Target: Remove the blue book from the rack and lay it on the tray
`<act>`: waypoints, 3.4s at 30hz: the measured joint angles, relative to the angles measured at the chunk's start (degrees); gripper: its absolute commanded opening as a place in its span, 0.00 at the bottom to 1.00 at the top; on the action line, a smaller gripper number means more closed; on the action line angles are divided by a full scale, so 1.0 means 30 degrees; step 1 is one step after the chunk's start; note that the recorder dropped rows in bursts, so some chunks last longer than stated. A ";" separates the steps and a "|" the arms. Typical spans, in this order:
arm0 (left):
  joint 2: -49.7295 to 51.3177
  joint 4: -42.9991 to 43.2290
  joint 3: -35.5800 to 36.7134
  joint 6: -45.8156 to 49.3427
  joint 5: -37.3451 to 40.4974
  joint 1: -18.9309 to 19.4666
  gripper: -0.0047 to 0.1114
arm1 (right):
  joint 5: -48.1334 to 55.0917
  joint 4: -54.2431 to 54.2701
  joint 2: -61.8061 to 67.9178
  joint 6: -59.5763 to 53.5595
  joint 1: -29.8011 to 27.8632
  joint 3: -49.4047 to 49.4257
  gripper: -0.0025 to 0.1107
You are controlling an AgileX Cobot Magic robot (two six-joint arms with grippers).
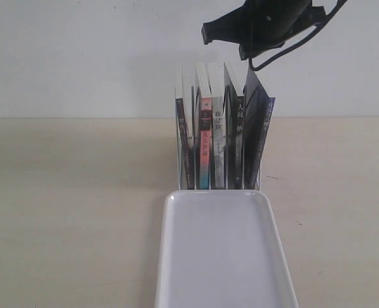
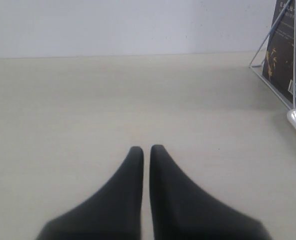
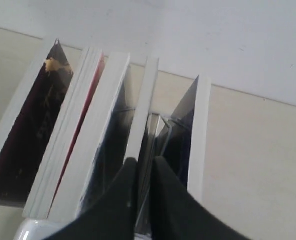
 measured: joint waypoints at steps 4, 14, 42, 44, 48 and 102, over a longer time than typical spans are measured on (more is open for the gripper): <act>0.0000 0.0000 0.0000 0.0000 0.0000 0.0000 0.08 | 0.0061 0.1069 0.0110 -0.0348 0.0000 0.0000 0.02; 0.0000 0.0000 0.0000 0.0000 0.0000 0.0000 0.08 | -0.0091 0.5544 0.0110 -0.3531 0.0000 0.0000 0.33; 0.0000 0.0000 0.0000 0.0000 0.0000 0.0000 0.08 | -0.0993 0.6643 0.1378 -0.4916 0.2356 -0.1237 0.35; 0.0000 0.0000 0.0000 0.0000 0.0000 0.0000 0.08 | -0.0725 0.6609 0.1484 -0.4756 0.2441 -0.1721 0.35; 0.0000 0.0000 0.0000 0.0000 0.0000 0.0000 0.08 | -0.0025 0.5482 0.1612 -0.3813 0.2477 -0.2389 0.35; 0.0000 0.0000 0.0000 0.0000 0.0000 0.0000 0.08 | -0.0018 0.2358 0.4839 0.0373 0.2673 -0.2466 0.02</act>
